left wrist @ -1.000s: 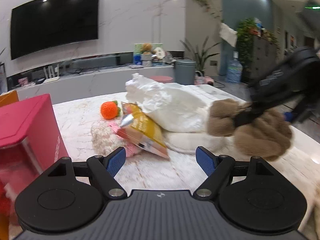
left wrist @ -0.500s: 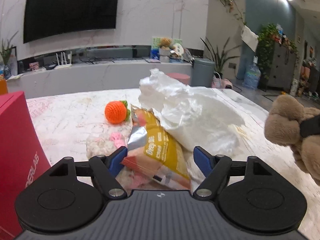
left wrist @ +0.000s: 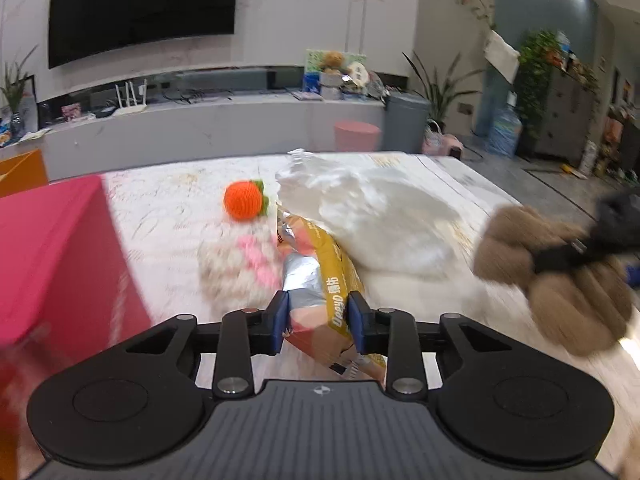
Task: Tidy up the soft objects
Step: 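Grasp the yellow snack bag with the left tool while the right tool holds the towel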
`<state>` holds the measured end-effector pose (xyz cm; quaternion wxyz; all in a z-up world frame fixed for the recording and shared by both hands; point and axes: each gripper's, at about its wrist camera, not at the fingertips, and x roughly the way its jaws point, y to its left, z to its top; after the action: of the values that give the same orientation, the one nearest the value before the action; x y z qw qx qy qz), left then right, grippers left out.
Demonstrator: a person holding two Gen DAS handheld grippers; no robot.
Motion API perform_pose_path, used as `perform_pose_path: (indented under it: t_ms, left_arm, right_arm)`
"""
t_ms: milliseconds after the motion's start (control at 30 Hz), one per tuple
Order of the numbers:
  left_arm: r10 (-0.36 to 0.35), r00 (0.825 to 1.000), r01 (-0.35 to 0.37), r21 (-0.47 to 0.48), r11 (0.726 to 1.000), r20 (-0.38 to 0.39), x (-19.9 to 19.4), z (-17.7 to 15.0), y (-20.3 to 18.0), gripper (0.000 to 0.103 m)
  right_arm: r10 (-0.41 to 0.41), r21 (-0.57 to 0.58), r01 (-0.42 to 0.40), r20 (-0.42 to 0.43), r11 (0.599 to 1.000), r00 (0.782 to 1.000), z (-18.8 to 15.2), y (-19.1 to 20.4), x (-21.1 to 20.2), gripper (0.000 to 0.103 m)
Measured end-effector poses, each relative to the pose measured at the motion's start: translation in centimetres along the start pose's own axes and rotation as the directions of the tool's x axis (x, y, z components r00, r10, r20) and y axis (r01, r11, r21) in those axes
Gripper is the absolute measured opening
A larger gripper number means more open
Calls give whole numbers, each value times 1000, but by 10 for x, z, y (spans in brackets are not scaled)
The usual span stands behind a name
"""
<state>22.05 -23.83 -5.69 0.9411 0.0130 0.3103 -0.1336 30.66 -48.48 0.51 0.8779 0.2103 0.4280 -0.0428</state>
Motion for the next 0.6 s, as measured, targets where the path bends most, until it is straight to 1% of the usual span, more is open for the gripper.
perform_pose_path:
  t_ms: [67,233,300,367,400,433,467,533,600]
  left_arm:
    - [-15,1000,15,2,1000,-17,-17,-7,5,34]
    - [-30,999,30,-4,1000,-35,-58,-38,26,32]
    - [-61,998,61,0,998,-22,-71,-51,34,32]
    - [-106,994,106,25,994,-1,-79,-60,40,34]
    - [-128,992,127,39,991,11,-80,-63,41,37]
    - [-140,990,140,50,989,14,-78,-64,42,46]
    - [-142,990,142,54,988,9,-74,-65,42,51]
    - [-153,988,153,35,988,0,-66,-66,42,71]
    - [-163,986,163,9,987,31,-59,-65,44,76]
  right_arm:
    - [6,3,-6,-4,1000,1000,-1,-2,-1,64]
    - [-9,-10,8,-21,1000,1000,-4,0,1,64]
    - [-13,-16,12,-31,1000,999,-6,3,3,64]
    - [-13,-31,12,-40,999,999,-9,7,4,64]
    - [-13,-36,12,-41,999,999,-10,8,4,65]
    - [-11,-41,10,-41,999,999,-11,10,5,65]
    - [-9,-46,7,-45,999,999,-12,11,6,65]
    - [-7,-47,5,-54,999,999,-11,12,9,65]
    - [-10,-45,8,-59,999,998,-12,13,11,65]
